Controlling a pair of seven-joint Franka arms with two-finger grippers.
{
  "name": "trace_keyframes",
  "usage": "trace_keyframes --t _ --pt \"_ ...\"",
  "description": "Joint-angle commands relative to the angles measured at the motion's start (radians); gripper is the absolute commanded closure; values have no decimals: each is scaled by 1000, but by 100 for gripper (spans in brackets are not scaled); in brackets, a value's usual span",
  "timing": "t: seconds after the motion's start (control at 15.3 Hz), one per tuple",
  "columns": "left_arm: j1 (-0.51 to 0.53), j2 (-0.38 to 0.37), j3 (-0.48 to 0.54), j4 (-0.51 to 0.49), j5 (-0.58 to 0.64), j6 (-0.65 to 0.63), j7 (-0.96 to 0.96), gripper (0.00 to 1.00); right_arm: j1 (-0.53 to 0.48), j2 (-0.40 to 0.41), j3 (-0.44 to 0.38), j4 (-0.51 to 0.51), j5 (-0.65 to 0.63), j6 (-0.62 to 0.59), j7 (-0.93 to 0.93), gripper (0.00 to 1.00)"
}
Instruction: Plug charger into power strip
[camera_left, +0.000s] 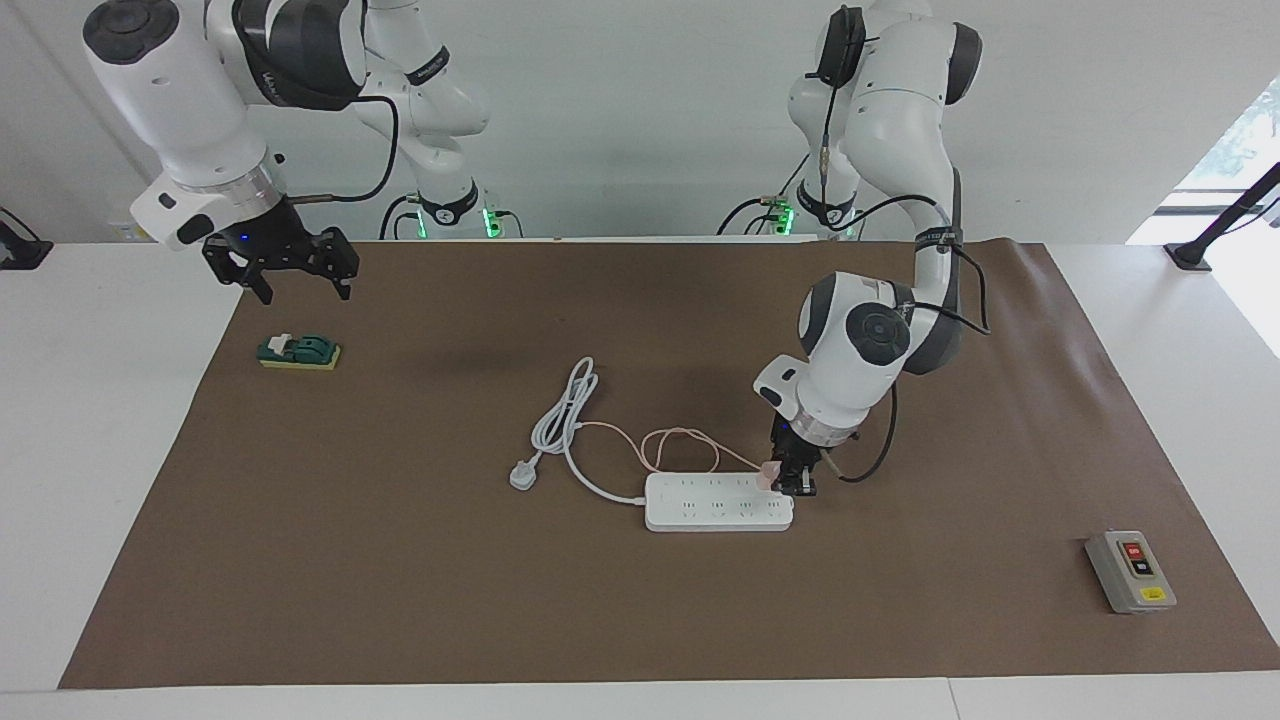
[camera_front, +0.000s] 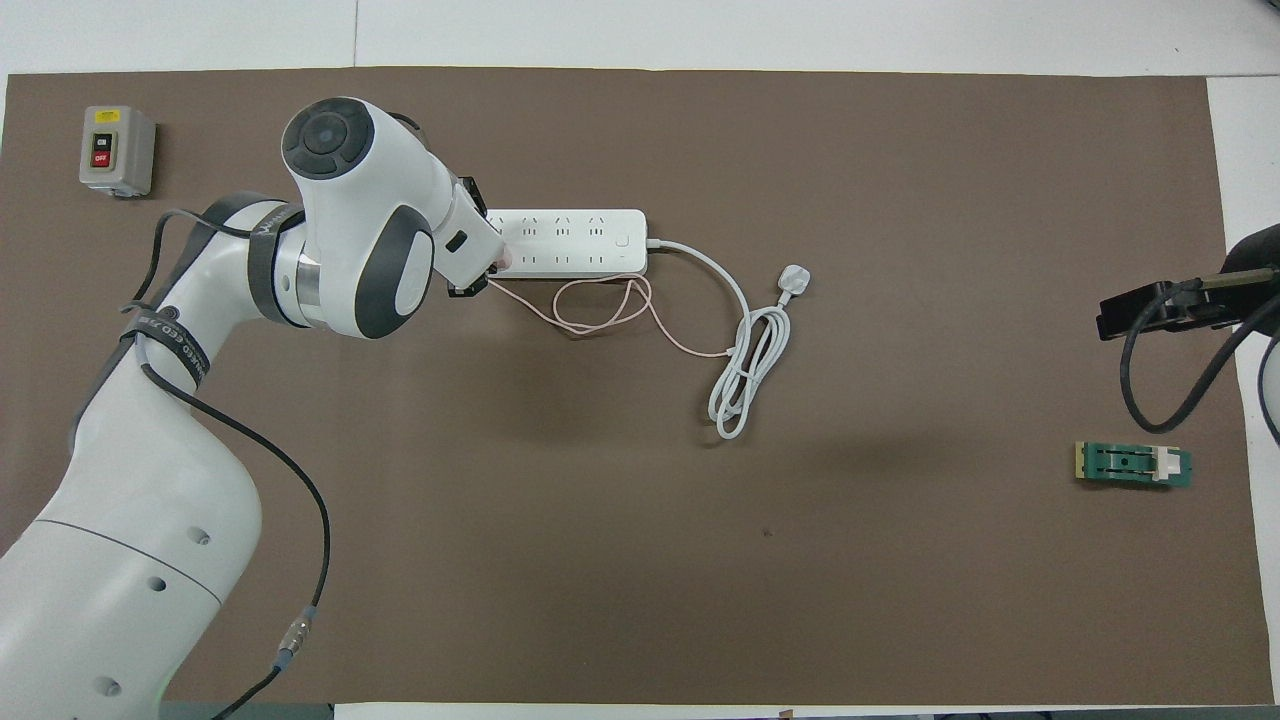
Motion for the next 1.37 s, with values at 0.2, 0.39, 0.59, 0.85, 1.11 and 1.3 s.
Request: trace_keyframes --t 0.2,0.39,0.59,0.85,1.11,1.3 --pt "20 58 -6 6 -9 67 57 100 -6 -6 7 -6 -12 -8 -14 0" --pt "17 58 -7 12 -14 55 54 99 -7 -7 7 -6 -12 -8 -14 0" --pt "14 47 -9 21 -15 32 49 0 -7 -7 7 -6 -12 -8 -14 0" --pt "10 11 -7 62 -58 -45 27 0 -7 -7 5 -6 -12 -8 -14 0" --pt "7 -87 -7 50 -61 -71 -46 0 -7 -7 7 -6 -12 -8 -14 0" --pt "19 -185 5 59 -87 -216 -194 0 -7 -7 7 -6 -12 -8 -14 0"
